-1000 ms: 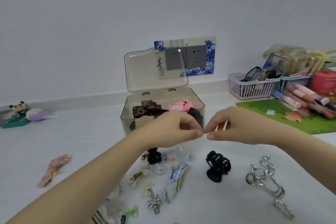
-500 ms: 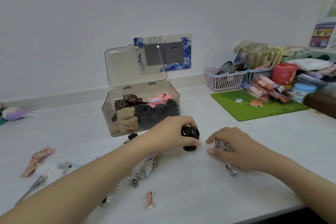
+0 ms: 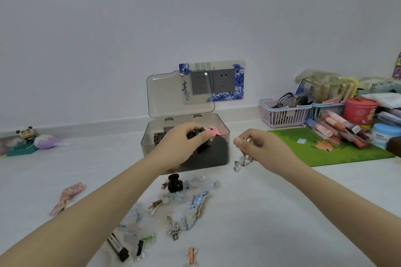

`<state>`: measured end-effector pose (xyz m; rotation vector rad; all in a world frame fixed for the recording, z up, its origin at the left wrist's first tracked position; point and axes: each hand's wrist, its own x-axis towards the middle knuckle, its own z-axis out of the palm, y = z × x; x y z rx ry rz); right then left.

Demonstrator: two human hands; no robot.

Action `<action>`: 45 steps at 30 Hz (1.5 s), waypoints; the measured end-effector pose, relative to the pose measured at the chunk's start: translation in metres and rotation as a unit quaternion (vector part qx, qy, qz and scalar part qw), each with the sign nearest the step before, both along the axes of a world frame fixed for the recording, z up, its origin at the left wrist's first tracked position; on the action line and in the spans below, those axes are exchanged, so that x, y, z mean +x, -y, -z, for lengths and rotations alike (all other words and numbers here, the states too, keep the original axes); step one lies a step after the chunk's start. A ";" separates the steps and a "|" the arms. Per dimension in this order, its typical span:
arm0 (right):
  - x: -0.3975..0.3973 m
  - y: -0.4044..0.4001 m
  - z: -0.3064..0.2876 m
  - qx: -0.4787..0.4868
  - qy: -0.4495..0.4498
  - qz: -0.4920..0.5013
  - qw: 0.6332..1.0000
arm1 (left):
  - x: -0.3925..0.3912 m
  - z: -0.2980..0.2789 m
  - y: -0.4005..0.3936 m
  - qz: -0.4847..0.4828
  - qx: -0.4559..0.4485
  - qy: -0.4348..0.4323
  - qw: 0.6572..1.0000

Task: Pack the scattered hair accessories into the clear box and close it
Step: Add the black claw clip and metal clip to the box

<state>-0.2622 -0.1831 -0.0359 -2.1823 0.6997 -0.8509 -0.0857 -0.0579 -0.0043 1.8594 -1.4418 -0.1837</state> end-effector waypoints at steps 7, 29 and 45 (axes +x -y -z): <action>0.071 0.016 -0.034 -0.043 -0.004 -0.016 0.999 | 0.047 -0.025 0.017 -0.080 -0.068 -0.082 0.991; 0.200 0.099 -0.032 -0.091 -0.159 -0.054 0.982 | 0.130 0.002 0.091 -0.129 -0.046 -0.111 0.984; 0.210 0.101 -0.040 -0.213 -0.306 -0.092 0.924 | 0.117 0.004 0.087 -0.115 -0.018 -0.084 0.990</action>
